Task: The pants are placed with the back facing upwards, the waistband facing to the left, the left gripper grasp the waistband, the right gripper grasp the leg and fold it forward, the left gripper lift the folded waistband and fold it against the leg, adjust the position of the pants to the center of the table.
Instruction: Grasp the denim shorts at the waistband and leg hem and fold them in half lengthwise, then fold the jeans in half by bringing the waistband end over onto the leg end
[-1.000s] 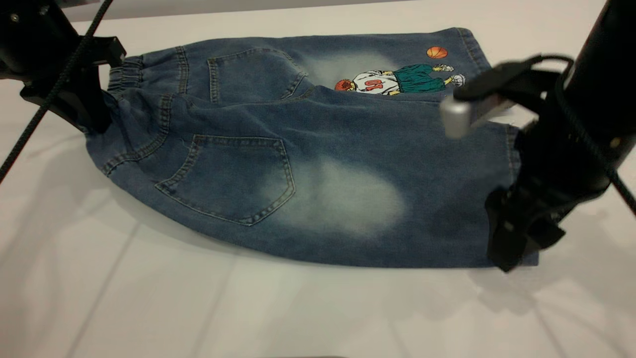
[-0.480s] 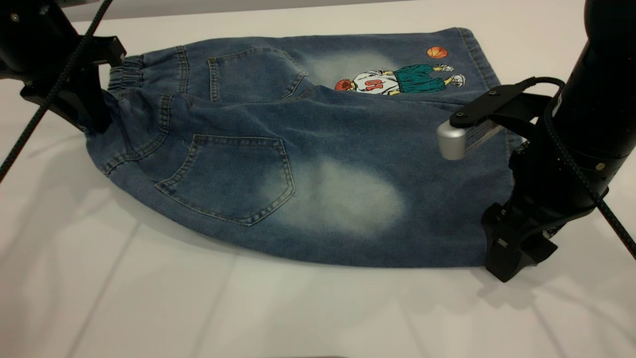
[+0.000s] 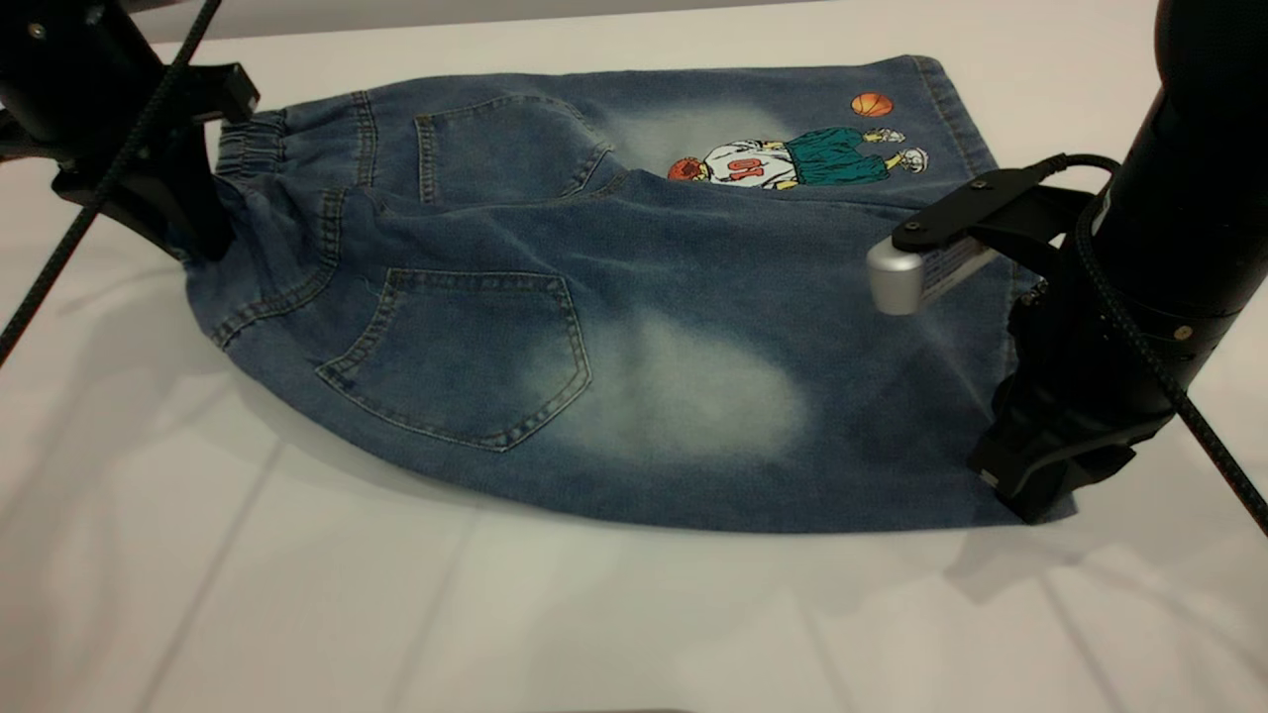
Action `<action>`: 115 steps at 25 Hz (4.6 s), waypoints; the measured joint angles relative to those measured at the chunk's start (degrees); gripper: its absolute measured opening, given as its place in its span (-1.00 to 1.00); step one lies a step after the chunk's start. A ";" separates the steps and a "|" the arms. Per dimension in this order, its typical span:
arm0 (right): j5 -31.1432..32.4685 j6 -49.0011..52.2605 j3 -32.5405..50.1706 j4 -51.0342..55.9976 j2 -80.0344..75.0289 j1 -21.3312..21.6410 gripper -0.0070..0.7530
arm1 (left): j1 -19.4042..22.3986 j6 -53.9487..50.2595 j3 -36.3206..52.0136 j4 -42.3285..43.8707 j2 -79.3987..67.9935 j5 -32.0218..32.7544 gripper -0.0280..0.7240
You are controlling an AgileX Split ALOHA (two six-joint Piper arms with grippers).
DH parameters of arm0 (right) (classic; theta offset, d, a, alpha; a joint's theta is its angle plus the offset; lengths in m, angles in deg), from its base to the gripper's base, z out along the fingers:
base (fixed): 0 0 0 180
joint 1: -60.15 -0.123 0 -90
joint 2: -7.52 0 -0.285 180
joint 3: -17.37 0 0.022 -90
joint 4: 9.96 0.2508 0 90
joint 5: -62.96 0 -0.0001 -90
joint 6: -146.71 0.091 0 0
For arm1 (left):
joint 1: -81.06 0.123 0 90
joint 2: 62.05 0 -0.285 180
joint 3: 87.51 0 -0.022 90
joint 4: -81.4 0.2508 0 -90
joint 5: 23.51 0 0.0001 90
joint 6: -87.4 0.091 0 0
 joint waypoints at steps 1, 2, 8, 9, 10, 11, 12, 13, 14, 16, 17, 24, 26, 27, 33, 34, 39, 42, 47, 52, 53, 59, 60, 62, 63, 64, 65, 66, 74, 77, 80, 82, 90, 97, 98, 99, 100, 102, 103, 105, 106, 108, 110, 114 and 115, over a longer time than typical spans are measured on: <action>0.69 0.14 -0.25 0.00 0.06 0.00 -0.90 | 0.00 0.00 0.00 -0.51 0.00 0.00 -0.70; 1.64 0.37 -0.65 0.00 0.11 0.00 -0.90 | 0.00 0.00 -0.13 -1.16 0.00 0.07 -0.70; 11.66 1.74 -6.44 -0.21 7.86 0.00 -0.91 | 0.00 0.00 -3.04 -3.83 0.00 3.06 -0.70; 12.68 1.77 -7.86 -0.36 9.59 0.00 -0.91 | 0.00 0.00 -3.68 -4.10 0.00 3.73 -0.70; 13.67 1.82 -9.39 -0.50 10.86 0.00 -0.91 | 0.00 0.00 -4.21 -4.63 0.00 4.28 -0.70; 14.46 2.12 -10.74 -0.75 12.13 0.00 -0.91 | 0.00 0.00 -4.68 -5.17 0.00 4.76 -0.70; 15.02 2.47 -12.41 -1.11 13.02 0.05 -0.91 | 0.00 -0.05 -5.28 -5.76 0.00 5.15 -0.70; 15.76 3.19 -14.19 -1.38 13.49 0.26 -0.91 | 0.00 -0.17 -5.66 -6.23 0.00 5.48 -0.70; 16.59 4.13 -15.69 -1.79 13.73 0.62 -0.91 | 0.00 -0.63 -6.07 -6.70 0.00 5.75 -0.70; 17.72 6.41 -18.86 -2.74 13.67 2.17 -0.91 | 0.00 -2.45 -6.79 -7.62 0.00 6.01 -0.70; 18.19 7.79 -20.14 -3.09 13.49 3.09 -0.91 | 0.00 -3.81 -6.97 -7.95 0.00 6.01 -0.70; 18.24 12.55 -25.84 -3.86 10.84 11.42 -0.91 | 0.00 -13.12 -7.14 -9.00 0.00 3.86 -0.70; 18.13 13.00 -27.35 -3.86 9.15 12.79 -0.91 | 0.11 -16.04 -7.14 -10.34 0.00 1.83 -0.70; 18.13 13.15 -28.21 -3.86 8.37 13.31 -0.91 | 0.18 -17.53 -7.14 -11.15 -0.05 1.00 -0.70; 19.75 13.29 -34.25 -3.86 3.58 14.49 -0.91 | 0.53 -27.05 -7.14 -14.19 -0.05 -1.23 -0.70; 20.39 13.29 -35.61 -3.86 3.02 14.61 -0.91 | 0.53 -29.02 -7.14 -14.26 -0.05 -1.58 -0.70; 22.52 13.29 -41.27 -3.88 0.68 14.92 -0.91 | 0.53 -35.88 -7.14 -14.43 -0.05 -4.51 -0.70; 23.47 13.29 -44.77 -3.93 -1.08 15.27 -0.91 | 0.98 -39.35 -7.14 -15.18 -0.05 -6.46 -0.70; 23.95 15.46 -48.52 -3.89 -4.14 17.41 -0.91 | 2.25 -40.60 -7.14 -17.69 -0.16 -10.05 -0.70; 23.94 17.65 -50.28 -3.88 -5.99 20.00 -0.90 | 3.41 -40.61 -7.14 -21.78 -1.75 -12.64 -0.70; 23.79 17.72 -50.37 -3.83 -6.29 20.08 -0.90 | 3.41 -40.56 -7.14 -22.60 -2.29 -13.43 -0.70; 19.33 17.78 -50.37 -3.31 -8.66 20.08 -0.90 | 3.36 -39.06 -7.14 -26.21 -5.25 -17.92 -0.70; 18.25 17.69 -50.37 -3.17 -9.01 20.08 -0.90 | 3.36 -38.31 -7.14 -26.52 -5.39 -18.95 -0.70; 16.02 17.55 -50.37 -2.78 -9.83 20.08 -0.90 | 3.36 -36.88 -7.14 -26.83 -5.91 -21.04 -0.70; 15.12 17.39 -50.37 -2.56 -10.16 20.08 -0.90 | 3.36 -36.21 -7.14 -26.97 -6.09 -22.08 -0.70; 14.17 17.34 -50.37 -2.21 -10.51 20.02 -0.90 | 3.36 -35.72 -7.14 -26.99 -6.24 -22.85 -0.70; 13.09 17.24 -50.37 -1.68 -10.82 19.98 -0.89 | 3.36 -35.07 -7.14 -27.04 -6.30 -23.35 -0.70; 12.33 17.17 -50.37 -1.08 -11.26 19.98 -0.89 | 3.36 -34.19 -7.14 -27.04 -6.31 -23.83 -0.70; 7.11 11.18 -50.52 5.76 -12.69 20.04 -0.58 | 1.07 -15.19 -7.14 -26.99 -6.36 -32.27 -0.67; 6.64 9.37 -50.66 7.52 -12.69 20.04 -0.26 | -0.01 -7.02 -7.14 -26.99 -6.36 -34.92 -0.60; 6.65 9.04 -50.66 8.70 -12.69 20.04 0.07 | -0.81 -0.14 -7.14 -26.99 -6.36 -35.14 -0.43; 7.15 9.00 -50.66 9.25 -12.69 20.04 0.23 | -1.24 3.89 -7.14 -26.99 -6.36 -35.08 -0.24; 12.44 6.12 -50.70 10.51 -12.12 20.04 0.41 | -1.52 25.29 -8.45 -26.99 -4.67 -36.57 0.38; 19.73 -2.94 -50.72 17.94 -10.15 17.56 0.41 | -1.52 39.98 -10.78 -26.07 1.37 -16.04 0.43; 20.67 -4.14 -50.72 18.93 -10.15 16.60 0.41 | -1.52 40.05 -10.78 -25.17 1.38 -13.15 0.43; 21.64 -5.59 -50.72 19.89 -10.15 15.49 0.41 | -1.64 39.67 -10.78 -23.36 1.38 -11.23 0.43; 22.30 -6.86 -50.72 20.61 -10.15 14.51 0.41 | -1.64 38.46 -10.78 -20.98 1.30 -10.34 0.43; 22.61 -8.57 -50.72 21.68 -10.15 12.12 0.41 | -1.64 34.03 -10.78 -16.01 1.25 -10.36 0.43; 22.61 -9.04 -50.72 21.74 -10.15 11.12 0.41 | -1.64 31.15 -10.78 -13.61 1.25 -10.61 0.43; 22.61 -9.40 -50.72 21.74 -10.15 8.85 0.41 | -1.06 23.23 -10.78 -7.50 1.25 -11.18 0.43; 22.47 -9.74 -50.72 21.87 -10.15 7.79 0.41 | -0.53 19.01 -10.78 -4.42 1.25 -11.25 0.43; 22.11 -10.22 -50.72 21.93 -10.15 6.03 0.41 | 0.59 10.59 -10.78 1.84 1.05 -11.43 0.43; 21.65 -10.41 -50.72 22.00 -10.15 4.46 0.41 | 2.31 3.63 -10.78 6.64 0.23 -11.92 0.43; 20.53 -10.41 -50.72 22.13 -10.15 2.83 0.41 | 5.08 -5.71 -10.78 12.46 -3.13 -12.96 0.43; 20.28 -10.41 -50.72 22.13 -10.15 2.68 0.41 | 5.27 -7.02 -10.78 12.78 -4.23 -13.77 0.43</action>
